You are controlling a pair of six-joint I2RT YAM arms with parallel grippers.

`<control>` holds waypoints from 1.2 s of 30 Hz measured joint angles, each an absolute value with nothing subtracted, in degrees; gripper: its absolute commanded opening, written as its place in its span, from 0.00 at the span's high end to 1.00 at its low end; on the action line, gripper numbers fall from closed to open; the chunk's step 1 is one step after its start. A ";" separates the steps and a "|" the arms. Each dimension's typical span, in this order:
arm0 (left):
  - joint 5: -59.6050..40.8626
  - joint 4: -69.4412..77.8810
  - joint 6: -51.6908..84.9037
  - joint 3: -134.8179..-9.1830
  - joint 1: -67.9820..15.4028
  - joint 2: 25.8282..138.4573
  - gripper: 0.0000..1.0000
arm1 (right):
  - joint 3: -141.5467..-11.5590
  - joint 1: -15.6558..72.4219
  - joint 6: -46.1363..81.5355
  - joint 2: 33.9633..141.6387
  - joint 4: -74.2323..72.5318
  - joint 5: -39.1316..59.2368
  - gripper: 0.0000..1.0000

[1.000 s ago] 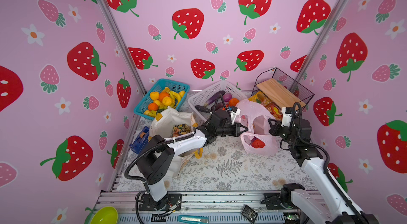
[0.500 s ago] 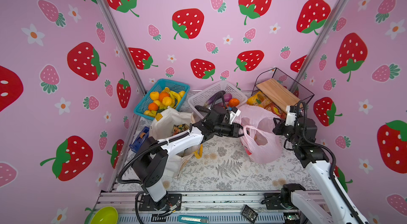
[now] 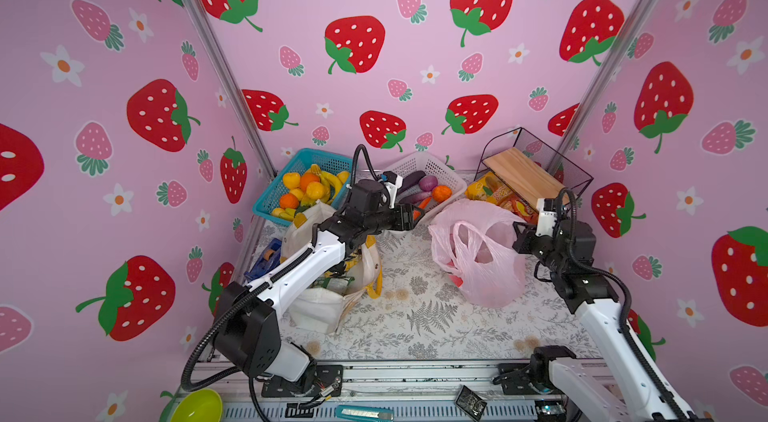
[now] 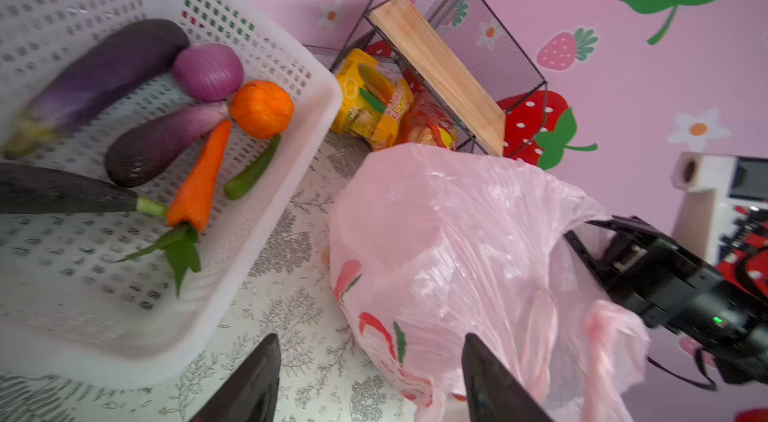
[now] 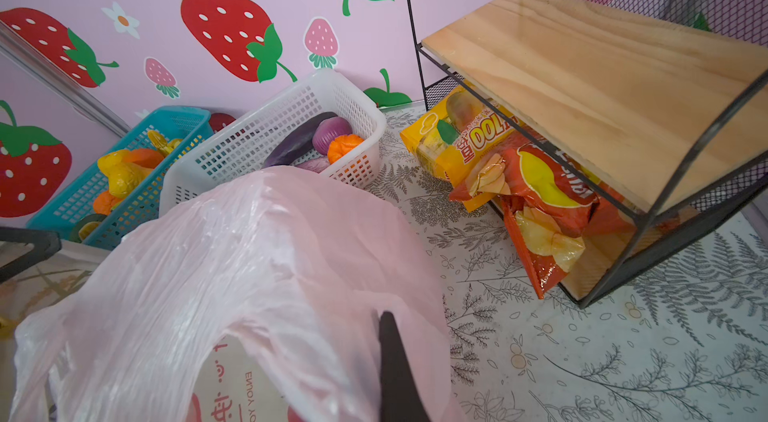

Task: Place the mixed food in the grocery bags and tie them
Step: 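Withdraw the left gripper from the bag back toward the white basket, then lower the left gripper into the white basket onto the orange carrot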

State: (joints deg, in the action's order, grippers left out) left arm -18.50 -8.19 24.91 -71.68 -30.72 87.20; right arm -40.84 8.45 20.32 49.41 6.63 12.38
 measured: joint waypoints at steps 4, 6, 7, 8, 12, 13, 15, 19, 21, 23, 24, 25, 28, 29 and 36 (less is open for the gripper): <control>-11.09 -16.03 19.62 -82.81 -30.72 96.38 0.28 | -40.40 8.45 20.51 49.43 5.82 12.97 1.00; -7.38 -20.43 16.71 -88.82 -30.55 101.93 0.26 | -39.97 8.45 20.71 49.43 5.50 13.23 1.00; -6.22 -22.35 15.73 -91.18 -30.44 104.03 0.25 | -39.75 8.45 20.75 49.41 5.37 13.39 1.00; -4.82 -24.73 14.52 -94.13 -30.22 106.72 0.23 | -39.55 8.45 20.78 49.41 5.26 13.54 1.00; -1.21 -32.23 10.87 -103.98 -29.10 115.98 0.21 | -38.70 8.45 20.99 49.25 4.73 14.22 1.00; -0.84 -33.78 10.26 -105.84 -28.73 117.89 0.21 | -38.46 8.45 21.06 49.17 4.54 14.37 1.00; -0.56 -37.19 9.30 -109.95 -27.81 121.93 0.21 | -37.76 8.45 21.19 48.84 3.90 14.63 1.00; -1.26 -43.55 7.49 -118.26 -26.44 129.12 0.22 | -36.84 8.45 21.28 48.64 3.31 15.07 1.00; -2.15 -46.68 6.44 -121.78 -25.96 132.05 0.22 | -36.45 8.45 21.28 48.64 2.96 15.18 1.00; -3.18 -49.15 5.63 -123.68 -25.85 133.78 0.22 | -36.14 8.45 21.28 48.64 2.61 15.38 1.00; -3.77 -50.33 5.23 -124.44 -25.87 134.54 0.22 | -36.03 8.45 21.30 48.64 2.52 15.51 1.00; -4.43 -51.44 4.80 -125.10 -25.93 135.24 0.22 | -35.92 8.45 21.30 48.64 2.46 15.62 1.00; -5.67 -54.46 3.70 -127.48 -26.04 137.12 0.22 | -35.83 8.45 21.32 48.64 2.09 15.97 1.00; -6.02 -55.11 3.36 -128.38 -26.06 137.80 0.22 | -35.81 8.45 21.32 48.64 1.96 16.05 1.00; -6.46 -58.22 2.57 -133.08 -26.20 141.78 0.24 | -35.59 8.45 21.34 48.64 1.32 16.43 1.00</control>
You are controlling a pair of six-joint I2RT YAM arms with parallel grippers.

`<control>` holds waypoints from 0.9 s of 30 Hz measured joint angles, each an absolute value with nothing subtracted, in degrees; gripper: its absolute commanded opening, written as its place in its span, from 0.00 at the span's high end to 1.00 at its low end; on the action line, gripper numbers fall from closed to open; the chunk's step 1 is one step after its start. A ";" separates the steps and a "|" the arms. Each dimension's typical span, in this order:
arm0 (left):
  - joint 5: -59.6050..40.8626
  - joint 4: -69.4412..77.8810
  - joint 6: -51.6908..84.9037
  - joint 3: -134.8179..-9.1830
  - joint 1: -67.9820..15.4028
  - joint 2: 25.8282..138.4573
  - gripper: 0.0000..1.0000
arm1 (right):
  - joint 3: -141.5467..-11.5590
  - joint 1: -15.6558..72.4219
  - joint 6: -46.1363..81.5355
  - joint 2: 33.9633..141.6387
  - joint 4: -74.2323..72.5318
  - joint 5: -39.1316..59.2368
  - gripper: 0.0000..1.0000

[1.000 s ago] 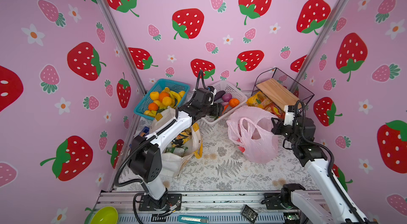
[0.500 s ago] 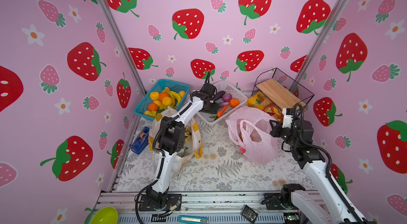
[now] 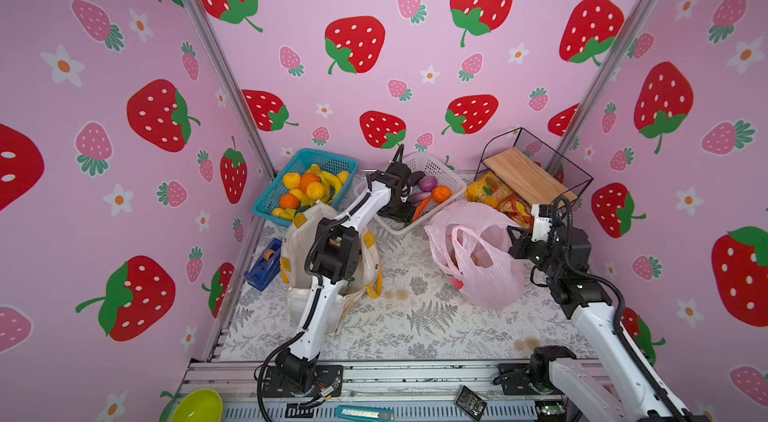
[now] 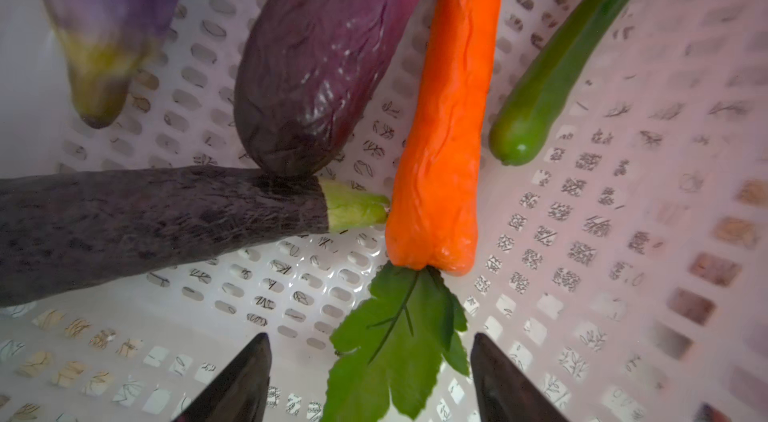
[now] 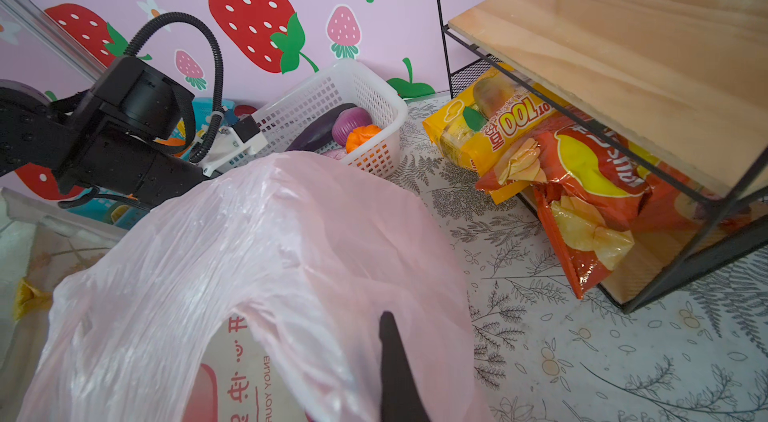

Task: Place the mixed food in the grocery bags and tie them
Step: 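Lower the left gripper into the white basket onto the orange carrot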

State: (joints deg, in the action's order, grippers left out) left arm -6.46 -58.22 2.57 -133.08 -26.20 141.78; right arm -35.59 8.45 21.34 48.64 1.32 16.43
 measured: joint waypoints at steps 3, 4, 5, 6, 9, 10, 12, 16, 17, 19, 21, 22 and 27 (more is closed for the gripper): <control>-6.13 -59.05 2.31 -134.80 -26.11 143.76 0.24 | -35.57 8.43 21.34 48.64 1.30 16.49 1.00; -5.93 -59.13 2.15 -135.06 -26.09 144.29 0.25 | -35.55 8.43 21.34 48.64 1.32 16.51 1.00; -5.56 -59.61 1.98 -135.41 -26.09 144.84 0.25 | -35.51 8.43 21.34 48.64 1.30 16.53 1.00; -5.41 -59.83 1.89 -135.61 -26.09 145.18 0.26 | -35.44 8.43 21.34 48.64 1.30 16.53 1.00; -4.89 -60.38 1.43 -136.07 -26.09 146.15 0.34 | -35.38 8.43 21.37 48.64 1.30 16.58 1.00; -4.84 -60.53 1.32 -136.18 -26.09 146.43 0.39 | -35.38 8.43 21.37 48.64 1.28 16.58 1.00; -4.49 -60.69 1.50 -136.25 -26.09 146.69 0.46 | -35.38 8.43 21.37 48.64 1.28 16.58 1.00; -3.97 -60.42 1.69 -136.44 -26.09 146.63 0.59 | -35.38 8.40 21.37 48.69 1.28 16.62 1.00; -3.92 -60.31 1.85 -136.46 -26.09 146.56 0.61 | -35.38 8.38 21.37 48.69 1.28 16.64 1.00; -3.86 -60.12 2.13 -136.44 -26.09 146.23 0.65 | -35.38 8.38 21.39 48.69 1.28 16.64 1.00; -3.55 -59.66 2.59 -136.38 -26.09 145.32 0.68 | -35.38 8.38 21.39 48.69 1.28 16.64 1.00; -3.42 -59.09 2.74 -136.11 -26.09 144.44 0.69 | -35.38 8.38 21.37 48.69 1.28 16.64 1.00; -2.55 -55.99 3.51 -133.19 -26.02 136.94 0.72 | -35.38 8.38 21.37 48.69 1.28 16.67 1.00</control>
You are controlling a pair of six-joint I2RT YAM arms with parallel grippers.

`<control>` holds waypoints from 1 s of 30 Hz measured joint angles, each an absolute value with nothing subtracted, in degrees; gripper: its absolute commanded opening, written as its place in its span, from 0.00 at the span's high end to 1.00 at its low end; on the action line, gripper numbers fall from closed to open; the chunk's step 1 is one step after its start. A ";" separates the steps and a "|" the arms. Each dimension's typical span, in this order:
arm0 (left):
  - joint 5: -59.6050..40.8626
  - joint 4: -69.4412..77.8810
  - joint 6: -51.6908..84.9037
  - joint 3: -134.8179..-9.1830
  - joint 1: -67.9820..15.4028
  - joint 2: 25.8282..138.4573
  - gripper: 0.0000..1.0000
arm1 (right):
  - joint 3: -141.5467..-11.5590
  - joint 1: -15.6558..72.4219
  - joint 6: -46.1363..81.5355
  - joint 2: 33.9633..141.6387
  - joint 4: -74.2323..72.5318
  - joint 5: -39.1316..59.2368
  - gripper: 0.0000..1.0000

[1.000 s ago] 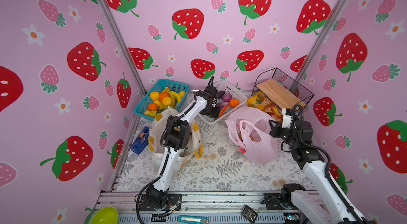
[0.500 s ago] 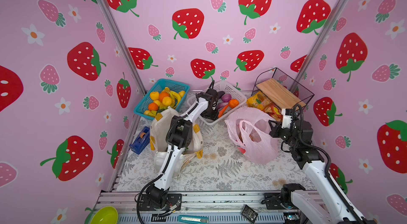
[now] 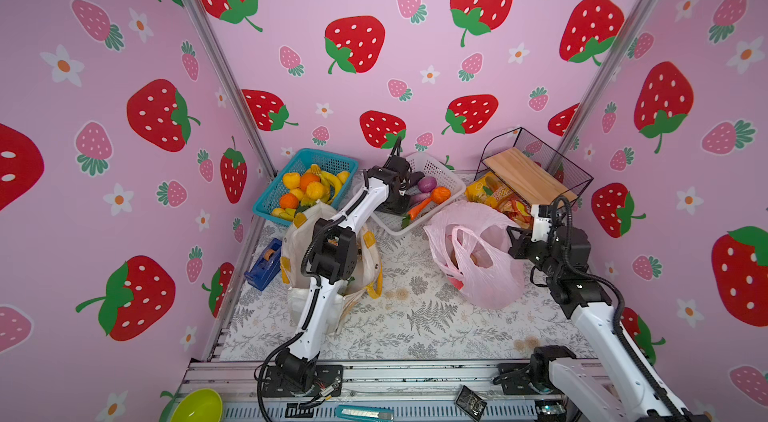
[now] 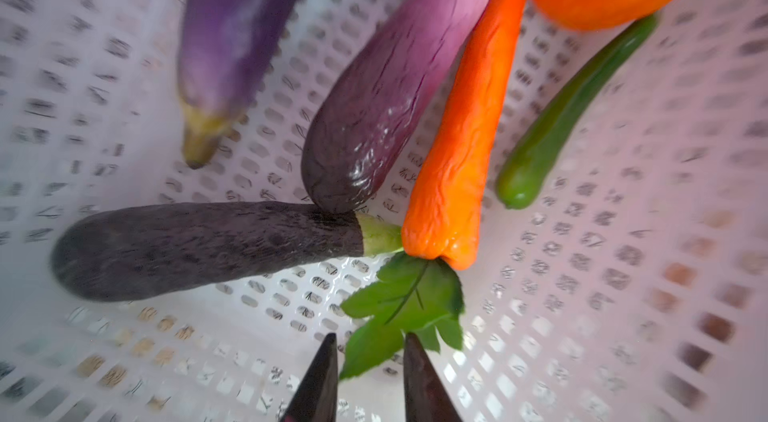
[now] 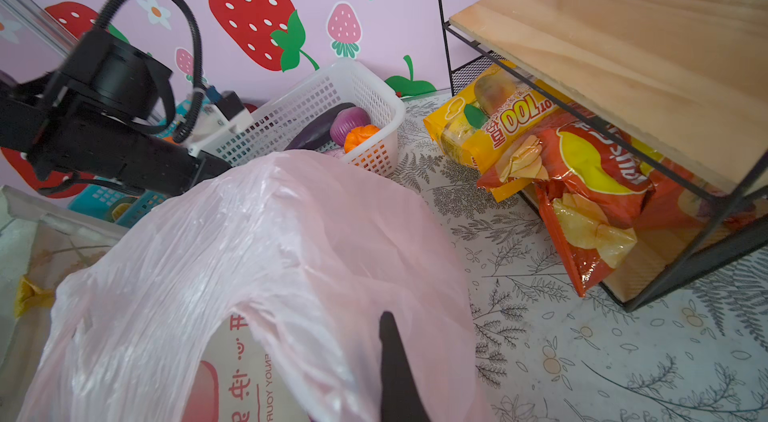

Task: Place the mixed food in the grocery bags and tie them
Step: 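Lower the left gripper into the white basket onto the orange carrot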

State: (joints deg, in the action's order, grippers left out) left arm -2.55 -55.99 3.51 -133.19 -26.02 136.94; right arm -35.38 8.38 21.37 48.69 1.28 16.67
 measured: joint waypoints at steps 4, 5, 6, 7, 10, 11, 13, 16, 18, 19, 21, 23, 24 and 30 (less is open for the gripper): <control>-2.13 -52.71 4.05 -130.52 -26.02 130.54 0.72 | -35.38 8.38 21.37 48.75 1.28 16.78 1.00; -2.13 -51.62 4.19 -129.38 -26.02 129.14 0.69 | -35.38 8.38 21.37 48.80 1.26 16.80 1.00; -2.13 -50.68 4.27 -128.22 -26.02 127.87 0.63 | -35.38 8.38 21.37 48.84 1.28 16.82 1.00; -2.13 -49.63 4.29 -126.96 -26.02 126.74 0.56 | -35.38 8.38 21.37 48.90 1.26 16.86 1.00; -2.20 -47.68 4.32 -125.29 -26.02 125.93 0.44 | -35.38 8.38 21.39 48.93 1.26 16.95 1.00; -2.22 -47.31 3.84 -125.27 -26.02 126.21 0.42 | -35.35 8.38 21.39 48.93 1.26 16.97 1.00; -2.85 -46.50 3.01 -125.27 -26.02 127.35 0.38 | -35.31 8.38 21.39 48.99 1.26 16.99 1.00; -4.95 -46.06 1.91 -126.15 -26.00 130.13 0.36 | -35.27 8.38 21.39 49.10 1.26 16.99 1.00; -6.52 -46.00 1.21 -127.35 -26.00 132.79 0.35 | -35.27 8.38 21.41 49.10 1.26 16.99 1.00; -7.22 -46.02 0.86 -128.20 -26.02 134.39 0.35 | -35.27 8.38 21.43 49.12 1.26 17.02 1.00; -8.47 -46.11 0.21 -129.86 -26.04 137.25 0.37 | -35.27 8.38 21.45 49.12 1.26 17.02 1.00; -9.76 -46.28 -0.25 -131.61 -26.04 139.83 0.37 | -35.27 8.38 21.58 49.12 1.26 17.02 1.00; -10.44 -46.41 -0.36 -132.44 -26.04 141.14 0.37 | -35.27 8.36 21.65 49.12 1.26 17.02 1.00; -13.54 -46.83 -1.04 -137.21 -26.26 145.75 0.35 | -35.09 8.36 22.09 49.23 1.19 17.06 1.00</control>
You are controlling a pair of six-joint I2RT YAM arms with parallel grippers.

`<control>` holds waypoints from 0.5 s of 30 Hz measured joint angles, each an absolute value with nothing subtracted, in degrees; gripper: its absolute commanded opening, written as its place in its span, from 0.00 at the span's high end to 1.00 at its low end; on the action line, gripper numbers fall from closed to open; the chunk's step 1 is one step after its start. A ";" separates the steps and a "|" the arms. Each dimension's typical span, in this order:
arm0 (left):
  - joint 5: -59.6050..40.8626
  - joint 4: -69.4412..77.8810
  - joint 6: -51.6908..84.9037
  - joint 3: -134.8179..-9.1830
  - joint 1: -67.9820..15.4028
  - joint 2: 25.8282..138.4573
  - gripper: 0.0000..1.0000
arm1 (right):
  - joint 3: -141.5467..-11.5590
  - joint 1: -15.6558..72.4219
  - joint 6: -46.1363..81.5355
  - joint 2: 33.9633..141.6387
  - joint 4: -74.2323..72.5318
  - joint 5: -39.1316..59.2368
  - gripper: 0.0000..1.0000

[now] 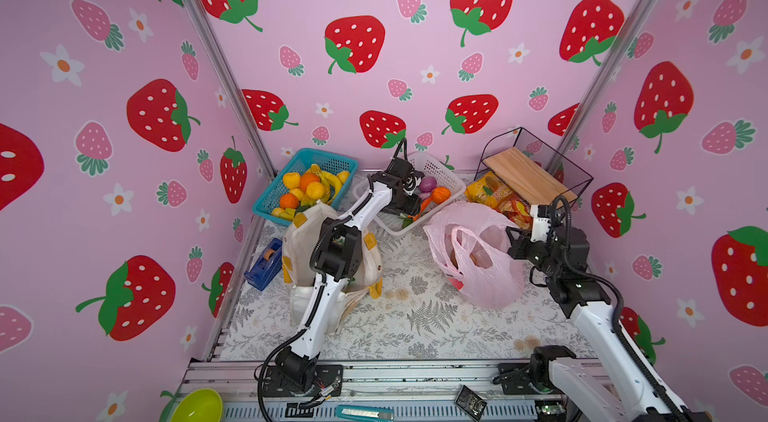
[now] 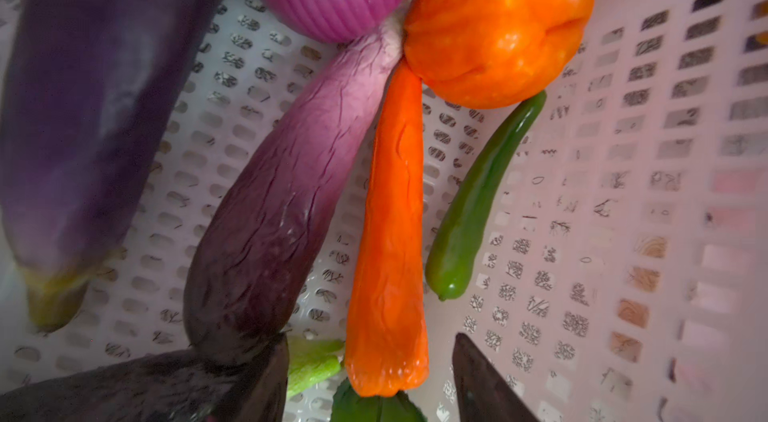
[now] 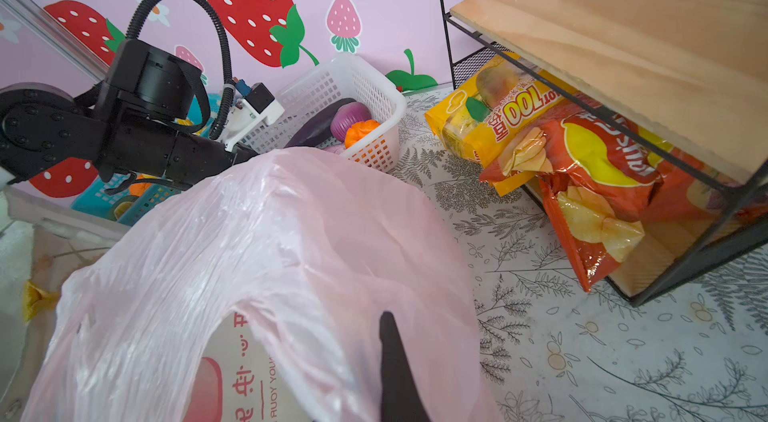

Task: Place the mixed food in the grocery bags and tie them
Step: 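Lower the left gripper into the white basket onto the orange carrot, then close the left gripper on the orange carrot and lift it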

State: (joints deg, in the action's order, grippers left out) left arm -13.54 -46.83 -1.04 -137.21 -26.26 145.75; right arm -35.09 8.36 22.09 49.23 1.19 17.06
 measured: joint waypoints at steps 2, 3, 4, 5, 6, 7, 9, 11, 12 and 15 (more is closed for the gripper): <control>-14.20 -46.85 -1.30 -138.89 -26.48 146.87 0.34 | -34.96 8.36 22.28 49.36 0.99 17.06 1.00; -14.24 -46.83 -1.34 -139.35 -26.59 147.35 0.34 | -34.92 8.36 22.35 49.43 0.91 17.08 1.00; -14.35 -46.92 -1.39 -140.03 -26.72 147.87 0.34 | -34.87 8.36 22.41 49.50 0.84 17.08 1.00; -14.39 -46.98 -1.41 -140.57 -26.83 148.42 0.35 | -34.81 8.36 22.46 49.50 0.82 17.12 1.00; -14.37 -46.98 -1.45 -140.94 -26.92 148.81 0.35 | -34.72 8.36 22.48 49.52 0.78 17.17 1.00; -14.22 -47.05 -1.52 -141.49 -26.92 149.42 0.35 | -34.63 8.36 22.48 49.56 0.78 17.19 1.00; -13.93 -47.13 -1.61 -142.50 -27.00 150.52 0.36 | -34.48 8.36 22.50 49.63 0.67 17.21 1.00; -13.47 -47.35 -1.76 -143.17 -27.03 151.61 0.39 | -34.33 8.36 22.52 49.67 0.43 17.23 1.00; -13.30 -47.53 -1.74 -143.22 -27.03 151.98 0.40 | -34.30 8.36 22.52 49.67 0.43 17.26 1.00; -12.43 -47.79 -1.74 -143.85 -27.00 152.31 0.45 | -34.22 8.34 22.52 49.82 0.10 17.39 1.00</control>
